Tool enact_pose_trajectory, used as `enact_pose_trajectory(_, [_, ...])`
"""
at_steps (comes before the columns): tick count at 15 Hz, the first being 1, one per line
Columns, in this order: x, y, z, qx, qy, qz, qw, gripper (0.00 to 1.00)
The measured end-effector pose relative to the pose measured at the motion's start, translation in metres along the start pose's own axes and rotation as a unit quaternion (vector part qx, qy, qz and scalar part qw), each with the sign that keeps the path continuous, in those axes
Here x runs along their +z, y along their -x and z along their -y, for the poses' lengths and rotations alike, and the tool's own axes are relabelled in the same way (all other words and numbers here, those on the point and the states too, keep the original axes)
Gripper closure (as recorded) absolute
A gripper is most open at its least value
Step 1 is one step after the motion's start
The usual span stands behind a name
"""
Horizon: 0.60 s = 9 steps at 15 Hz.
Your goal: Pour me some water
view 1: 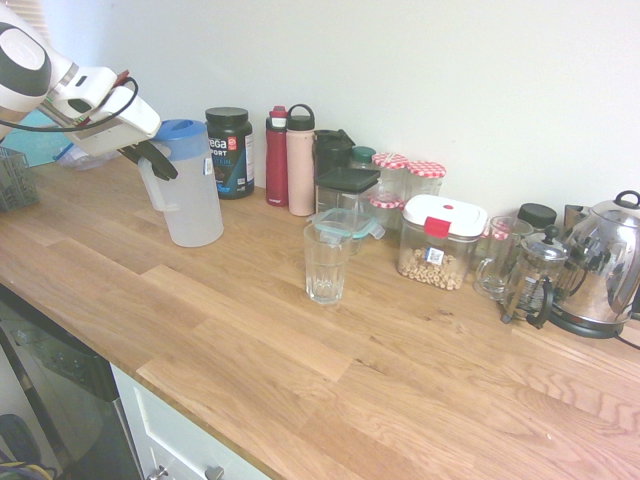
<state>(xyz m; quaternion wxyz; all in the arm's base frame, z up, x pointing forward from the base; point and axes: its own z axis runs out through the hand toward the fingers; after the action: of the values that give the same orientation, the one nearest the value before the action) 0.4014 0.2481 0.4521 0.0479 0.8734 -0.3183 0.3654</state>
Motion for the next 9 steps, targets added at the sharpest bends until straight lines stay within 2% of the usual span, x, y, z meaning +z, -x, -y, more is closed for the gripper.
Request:
enact_pose_trajectory(1, [0.0026,-0.0035,0.0026,0.002,0.001,0.002,1.0,1.0])
enact_pose_trajectory(2, [0.0049,-0.0061,0.0042,0.004,0.002,0.004,1.0,0.0])
enact_pose_trajectory(9, [-0.0034,-0.0097,0.0121,0.001,0.012,0.013,1.0,0.0])
